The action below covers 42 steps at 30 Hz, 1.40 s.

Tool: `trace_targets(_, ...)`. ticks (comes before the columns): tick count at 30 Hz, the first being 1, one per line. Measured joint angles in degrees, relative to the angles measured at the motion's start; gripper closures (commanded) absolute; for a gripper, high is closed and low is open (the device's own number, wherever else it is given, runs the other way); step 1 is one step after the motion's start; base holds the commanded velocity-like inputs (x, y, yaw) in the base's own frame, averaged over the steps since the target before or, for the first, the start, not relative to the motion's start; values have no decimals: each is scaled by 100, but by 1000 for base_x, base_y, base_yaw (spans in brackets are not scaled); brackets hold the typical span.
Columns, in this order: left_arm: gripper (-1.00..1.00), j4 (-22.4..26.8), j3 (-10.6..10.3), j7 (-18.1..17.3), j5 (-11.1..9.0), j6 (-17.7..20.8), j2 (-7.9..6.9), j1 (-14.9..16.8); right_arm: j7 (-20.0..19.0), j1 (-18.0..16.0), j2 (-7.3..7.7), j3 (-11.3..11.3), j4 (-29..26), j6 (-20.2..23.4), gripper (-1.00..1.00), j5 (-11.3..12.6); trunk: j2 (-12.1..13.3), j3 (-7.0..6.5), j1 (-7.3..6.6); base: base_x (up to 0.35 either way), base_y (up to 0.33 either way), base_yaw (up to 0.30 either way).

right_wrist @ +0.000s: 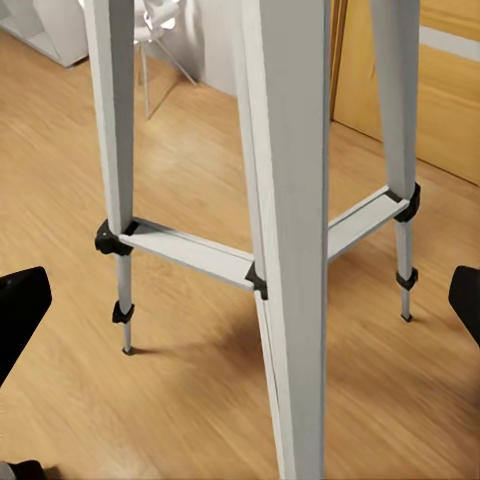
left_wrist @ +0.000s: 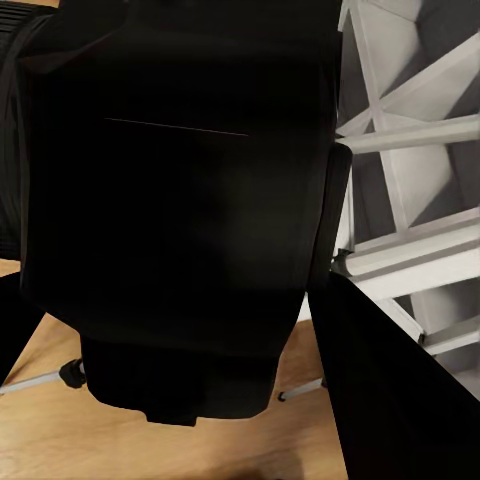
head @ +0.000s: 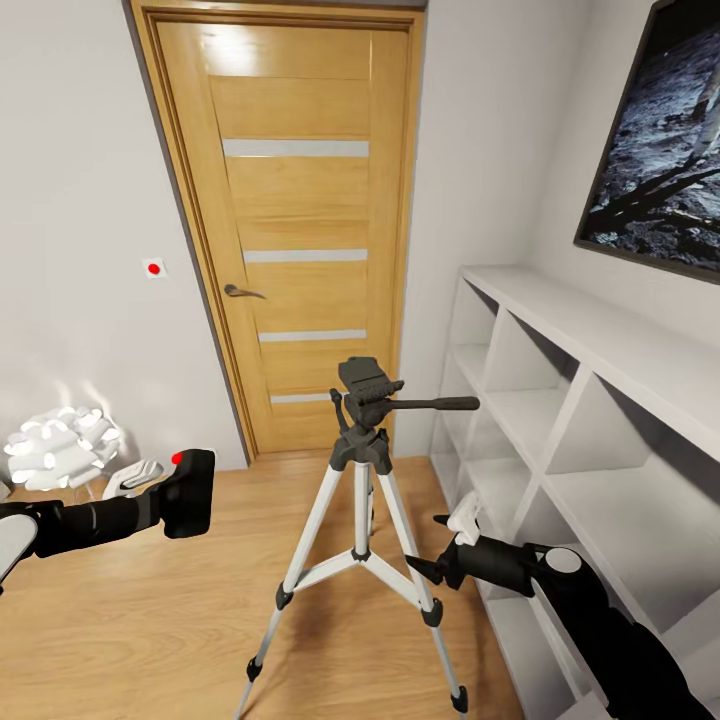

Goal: Attach the digital camera to the camera tripod in the bedroom.

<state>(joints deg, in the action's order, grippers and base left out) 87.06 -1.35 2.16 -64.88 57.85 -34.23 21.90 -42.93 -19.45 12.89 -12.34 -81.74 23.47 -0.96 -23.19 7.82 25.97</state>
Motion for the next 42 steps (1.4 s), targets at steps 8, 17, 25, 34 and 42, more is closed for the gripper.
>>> trace_targets(8,100,0,0,0,0,1,0,0,2,-1,-1,-5,40,7,-100,0,0,0,0,0,0,1)
trace_targets(17,100,0,0,0,0,1,0,0,-8,-59,-147,2,507,5,-100,11,0,0,0,0,0,0)
trace_targets(25,100,0,-2,-4,-1,1,0,3,-20,-116,-299,7,687,7,-100,8,0,0,0,0,0,0)
trace_targets(34,100,5,-8,-9,-7,1,0,8,-32,-372,-453,0,1161,-28,-100,1,0,0,0,0,0,0)
trace_targets(42,100,8,-10,-12,-2,1,0,9,-33,-438,-528,6,1270,-42,-100,0,0,0,0,0,0,0)
